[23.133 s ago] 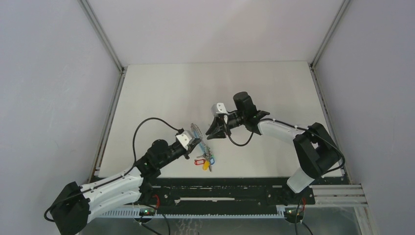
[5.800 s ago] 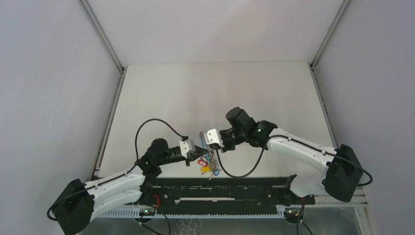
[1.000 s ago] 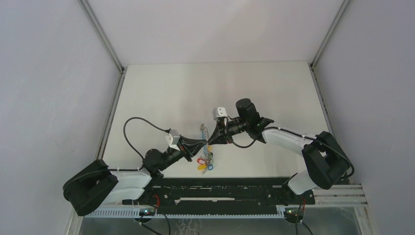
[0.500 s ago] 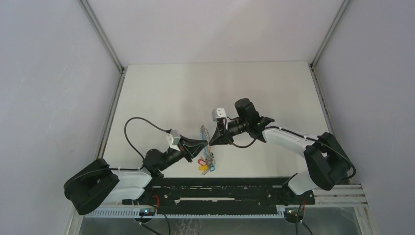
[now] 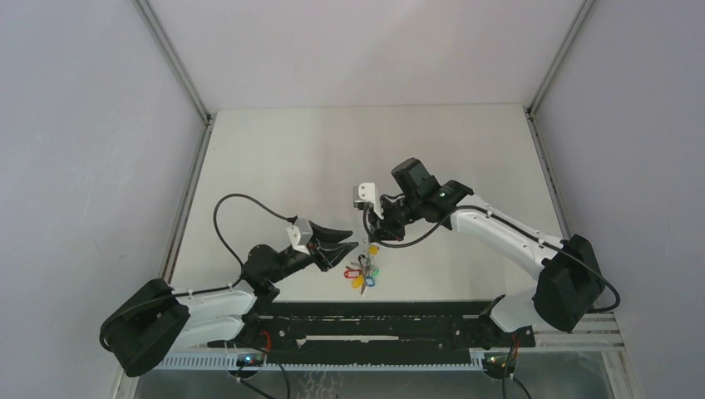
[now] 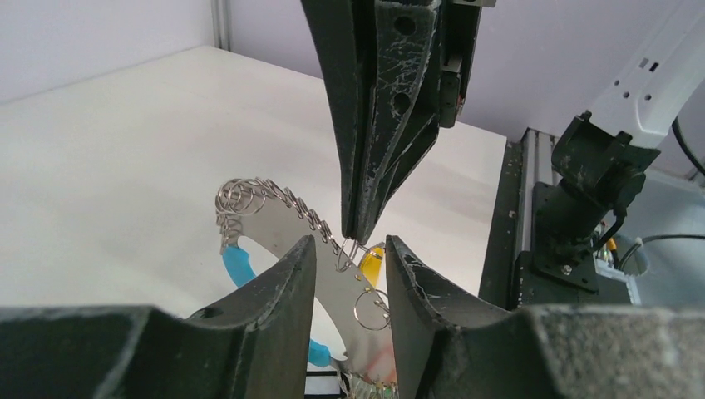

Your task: Put the keys on the keyring

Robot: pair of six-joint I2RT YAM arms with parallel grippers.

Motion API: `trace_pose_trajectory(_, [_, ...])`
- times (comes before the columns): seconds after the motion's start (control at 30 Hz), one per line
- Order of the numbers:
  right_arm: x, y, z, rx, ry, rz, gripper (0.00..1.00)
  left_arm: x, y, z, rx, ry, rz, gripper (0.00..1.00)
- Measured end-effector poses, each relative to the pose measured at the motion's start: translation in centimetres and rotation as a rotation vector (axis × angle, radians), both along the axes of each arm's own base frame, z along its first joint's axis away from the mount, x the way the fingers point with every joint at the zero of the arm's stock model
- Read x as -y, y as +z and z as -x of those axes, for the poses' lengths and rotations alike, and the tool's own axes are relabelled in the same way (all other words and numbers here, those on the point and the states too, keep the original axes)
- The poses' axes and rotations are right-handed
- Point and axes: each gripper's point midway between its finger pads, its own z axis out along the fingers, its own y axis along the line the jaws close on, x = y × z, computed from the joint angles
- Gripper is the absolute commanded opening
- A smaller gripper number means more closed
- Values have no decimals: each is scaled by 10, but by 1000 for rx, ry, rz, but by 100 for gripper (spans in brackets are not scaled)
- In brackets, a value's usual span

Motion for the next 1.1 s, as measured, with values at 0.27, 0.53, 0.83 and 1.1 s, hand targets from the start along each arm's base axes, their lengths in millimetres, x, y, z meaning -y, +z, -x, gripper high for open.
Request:
trace_pose_trajectory(0.27, [8,2,4,44,20,121,0,10,-10,3,43,-68,-109,43])
trace_pose_trajectory(0.53, [11,-6,6,41,53,173,0,21,-27,4,39,-151,-188,45])
trace_pose_trajectory(0.83, [12,-7,7,57,78,176,0,26,-39,-2,15,-207,-224,37])
trace_pose_trajectory(1.1, [11,-8,7,59,90,170,0,31,-40,-2,16,-243,-223,31])
